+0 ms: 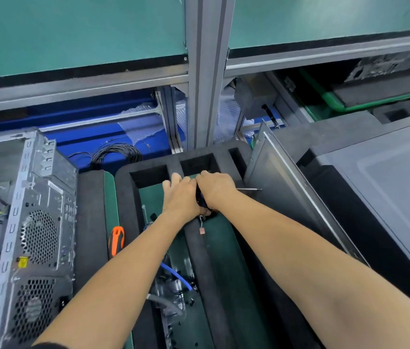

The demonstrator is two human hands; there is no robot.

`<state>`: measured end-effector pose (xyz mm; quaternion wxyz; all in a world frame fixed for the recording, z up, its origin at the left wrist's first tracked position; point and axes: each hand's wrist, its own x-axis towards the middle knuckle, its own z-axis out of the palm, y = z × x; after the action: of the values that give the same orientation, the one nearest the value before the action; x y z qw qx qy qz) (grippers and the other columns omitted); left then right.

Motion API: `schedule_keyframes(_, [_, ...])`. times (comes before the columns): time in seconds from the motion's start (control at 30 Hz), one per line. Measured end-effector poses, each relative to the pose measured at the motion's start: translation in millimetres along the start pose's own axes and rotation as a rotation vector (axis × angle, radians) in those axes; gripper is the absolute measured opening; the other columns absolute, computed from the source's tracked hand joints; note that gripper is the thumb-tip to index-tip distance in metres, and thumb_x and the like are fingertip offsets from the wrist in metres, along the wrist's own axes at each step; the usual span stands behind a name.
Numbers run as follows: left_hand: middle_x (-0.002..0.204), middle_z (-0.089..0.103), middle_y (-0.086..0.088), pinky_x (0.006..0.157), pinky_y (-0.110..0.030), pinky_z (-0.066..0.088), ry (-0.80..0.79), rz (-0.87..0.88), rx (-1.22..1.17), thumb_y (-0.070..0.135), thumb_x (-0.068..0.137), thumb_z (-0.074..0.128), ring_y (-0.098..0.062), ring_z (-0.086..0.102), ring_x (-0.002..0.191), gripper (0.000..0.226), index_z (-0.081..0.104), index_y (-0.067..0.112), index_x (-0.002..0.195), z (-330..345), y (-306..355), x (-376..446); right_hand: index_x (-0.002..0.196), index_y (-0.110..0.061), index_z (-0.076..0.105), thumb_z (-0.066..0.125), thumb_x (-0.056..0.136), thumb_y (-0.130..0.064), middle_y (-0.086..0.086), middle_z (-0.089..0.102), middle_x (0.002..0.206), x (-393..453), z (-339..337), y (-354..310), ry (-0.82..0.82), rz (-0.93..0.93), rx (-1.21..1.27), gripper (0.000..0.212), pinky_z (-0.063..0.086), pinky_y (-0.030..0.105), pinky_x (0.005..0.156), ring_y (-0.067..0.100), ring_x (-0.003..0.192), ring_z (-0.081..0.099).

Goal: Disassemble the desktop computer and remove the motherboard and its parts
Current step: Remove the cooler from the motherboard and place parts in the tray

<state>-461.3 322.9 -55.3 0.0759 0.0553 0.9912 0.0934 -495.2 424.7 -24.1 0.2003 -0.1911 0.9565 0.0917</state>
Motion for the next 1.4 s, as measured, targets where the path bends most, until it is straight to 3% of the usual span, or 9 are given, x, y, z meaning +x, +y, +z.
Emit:
schedule_keyframes(0.33, [0.083,0.049,0.009,0.075,-0.035,0.021,-0.068,-0.021,0.102,0.069,0.061,0.072,-0.022,0.031,0.1,0.056,0.056,0.026,0.094,4,11,4,0.131,-0.011,0.042,0.065,0.087,-0.015,0.007,0.042,0.13,1,12,1,-0.083,0.03,0.059,0.05,0.041,0.035,0.07,0.027,0.112,0.055])
schedule_keyframes(0.47, [0.098,0.058,0.004,0.073,-0.035,0.022,-0.025,-0.057,-0.138,0.043,0.074,0.072,-0.02,0.033,0.095,0.035,0.051,0.024,0.095,-10,3,0,0.132,-0.011,0.042,0.066,0.084,-0.02,0.01,0.043,0.127,-4,-12,3,-0.116,0.034,0.164,0.054,0.042,0.036,0.072,0.029,0.107,0.055])
schedule_keyframes(0.6, [0.105,0.06,-0.007,0.076,-0.037,0.032,0.064,-0.039,-0.315,0.02,0.078,0.065,-0.03,0.048,0.102,0.032,0.055,0.013,0.108,-40,-8,-6,0.099,-0.007,0.053,0.054,0.086,-0.012,0.014,0.061,0.108,-13,-53,-9,-0.005,-0.003,0.354,0.014,0.043,0.033,0.064,0.025,0.079,0.053])
schedule_keyframes(0.7, [0.107,0.063,-0.011,0.074,-0.032,0.042,0.148,-0.042,-0.521,0.008,0.08,0.061,-0.027,0.058,0.097,0.03,0.058,0.008,0.11,-64,-15,-19,0.106,-0.001,0.056,0.045,0.09,-0.005,0.017,0.06,0.112,-25,-76,-29,0.067,-0.008,0.456,0.02,0.043,0.034,0.069,0.029,0.09,0.058])
schedule_keyframes(0.9, [0.102,0.06,-0.012,0.067,-0.031,0.037,0.184,-0.057,-0.498,0.003,0.08,0.058,-0.021,0.051,0.085,0.024,0.056,0.007,0.103,-97,-27,-62,0.112,0.001,0.055,0.044,0.093,-0.004,0.018,0.059,0.114,-64,-103,-62,0.05,-0.033,0.475,0.022,0.051,0.037,0.079,0.031,0.1,0.06])
schedule_keyframes(1.1, [0.103,0.063,-0.012,0.076,-0.039,0.048,0.191,0.004,-0.391,0.005,0.08,0.057,-0.029,0.059,0.094,0.024,0.058,0.005,0.103,-124,-28,-115,0.117,0.003,0.054,0.043,0.094,-0.004,0.019,0.059,0.12,-122,-108,-92,0.132,-0.016,0.492,0.027,0.049,0.037,0.087,0.032,0.107,0.059])
schedule_keyframes(1.23, [0.095,0.064,-0.012,0.072,-0.042,0.048,0.181,0.035,-0.337,0.005,0.08,0.054,-0.032,0.059,0.088,0.014,0.057,0.005,0.093,-129,-28,-154,0.111,0.003,0.055,0.044,0.093,-0.006,0.02,0.061,0.114,-158,-100,-106,0.154,-0.02,0.571,0.023,0.047,0.034,0.077,0.033,0.102,0.06])
schedule_keyframes(1.33, [0.092,0.063,-0.013,0.065,-0.037,0.044,0.191,0.01,-0.338,0.006,0.079,0.054,-0.032,0.058,0.084,0.01,0.055,0.005,0.089,-128,-33,-185,0.089,-0.004,0.052,0.048,0.092,-0.009,0.018,0.061,0.105,-181,-93,-118,0.147,-0.068,0.596,0.007,0.043,0.032,0.068,0.032,0.089,0.059])
schedule_keyframes(1.4, [0.094,0.065,-0.012,0.065,-0.034,0.041,0.206,-0.023,-0.328,0.007,0.08,0.057,-0.03,0.058,0.085,0.011,0.058,0.006,0.091,-125,-43,-208,0.08,-0.009,0.046,0.05,0.091,-0.01,0.014,0.056,0.095,-195,-90,-126,0.132,-0.108,0.567,0.012,0.038,0.031,0.064,0.029,0.082,0.053])
